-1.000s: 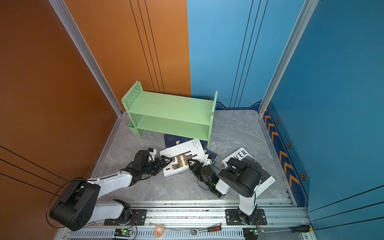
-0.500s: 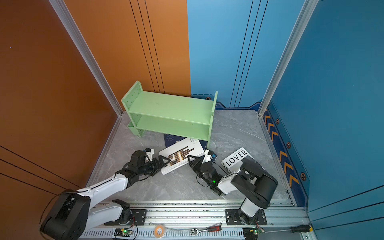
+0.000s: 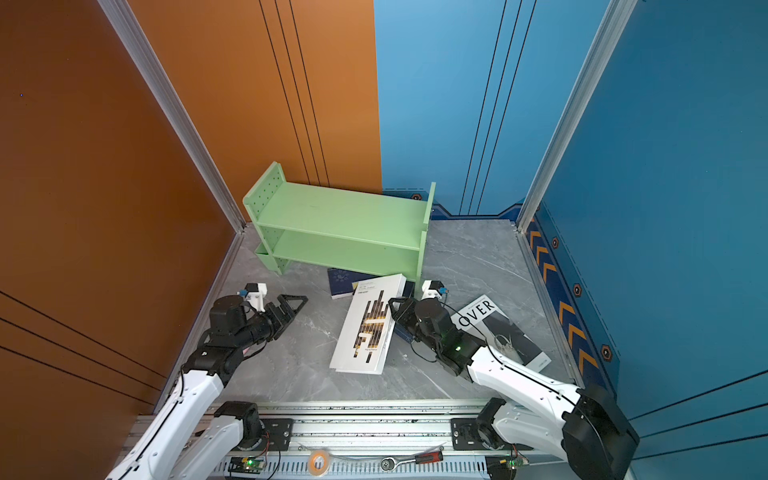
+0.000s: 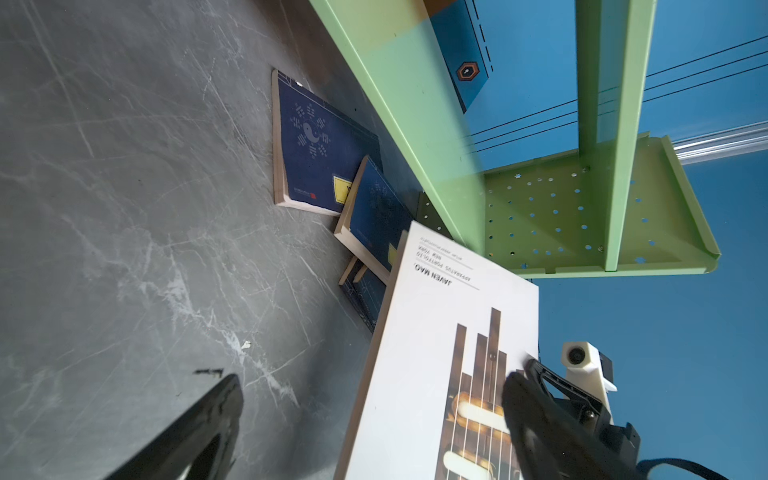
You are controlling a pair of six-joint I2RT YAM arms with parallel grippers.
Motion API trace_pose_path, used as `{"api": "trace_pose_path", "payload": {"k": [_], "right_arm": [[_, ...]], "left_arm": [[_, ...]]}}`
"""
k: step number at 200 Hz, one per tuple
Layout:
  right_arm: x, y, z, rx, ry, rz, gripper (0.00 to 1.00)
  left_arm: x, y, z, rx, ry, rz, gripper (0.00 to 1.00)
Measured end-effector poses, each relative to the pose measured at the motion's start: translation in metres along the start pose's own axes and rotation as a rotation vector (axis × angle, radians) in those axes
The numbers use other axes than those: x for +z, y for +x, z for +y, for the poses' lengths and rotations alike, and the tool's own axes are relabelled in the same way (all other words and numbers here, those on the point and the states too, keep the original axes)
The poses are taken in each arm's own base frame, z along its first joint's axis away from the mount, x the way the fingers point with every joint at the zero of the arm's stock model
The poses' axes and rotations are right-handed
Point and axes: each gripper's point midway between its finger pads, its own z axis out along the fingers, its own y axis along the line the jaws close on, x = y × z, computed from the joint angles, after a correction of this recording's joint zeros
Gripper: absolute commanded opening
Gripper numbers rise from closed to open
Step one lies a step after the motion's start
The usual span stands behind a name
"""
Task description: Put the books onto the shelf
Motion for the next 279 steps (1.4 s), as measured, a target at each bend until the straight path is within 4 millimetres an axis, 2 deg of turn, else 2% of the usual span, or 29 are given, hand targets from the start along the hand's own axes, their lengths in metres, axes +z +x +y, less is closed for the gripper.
{"api": "trace_pose_path", "payload": {"k": [27, 66, 103, 142, 186, 201, 223, 279], "right_arm": [[-0.005, 0.002, -0.012, -0.03, 0.051, 0.014, 0.31], [-0.007, -0.009, -0.02, -0.016, 0.079, -0.017, 0.29], [0.007, -0.007, -0.032, 0.022, 0.125, -0.018, 0.27], [0.021, -0.007, -0.024, 0.071, 0.133, -0.037, 0.27], [0.023, -0.006, -0.023, 0.113, 0.139, -0.061, 0.27], [0.023, -0.006, -0.021, 0.119, 0.137, -0.067, 0.27], [0.022, -0.006, -0.017, 0.126, 0.134, -0.081, 0.27], [0.03, 0.005, -0.016, 0.148, 0.149, -0.087, 0.26]], "left_arm": [[0.003, 0.008, 0.002, -0.028, 0.012, 0.039, 0.98], [0.009, 0.018, 0.006, -0.067, 0.027, 0.081, 0.98], [0.012, 0.031, -0.002, -0.063, 0.053, 0.135, 0.98], [0.014, 0.057, -0.002, -0.121, 0.065, 0.227, 0.98], [0.016, 0.097, 0.008, -0.282, 0.057, 0.337, 0.98], [0.019, 0.107, 0.018, -0.353, 0.042, 0.364, 0.98], [0.021, 0.115, 0.027, -0.426, 0.02, 0.377, 0.98], [0.019, 0.12, 0.029, -0.505, 0.059, 0.36, 1.0]]}}
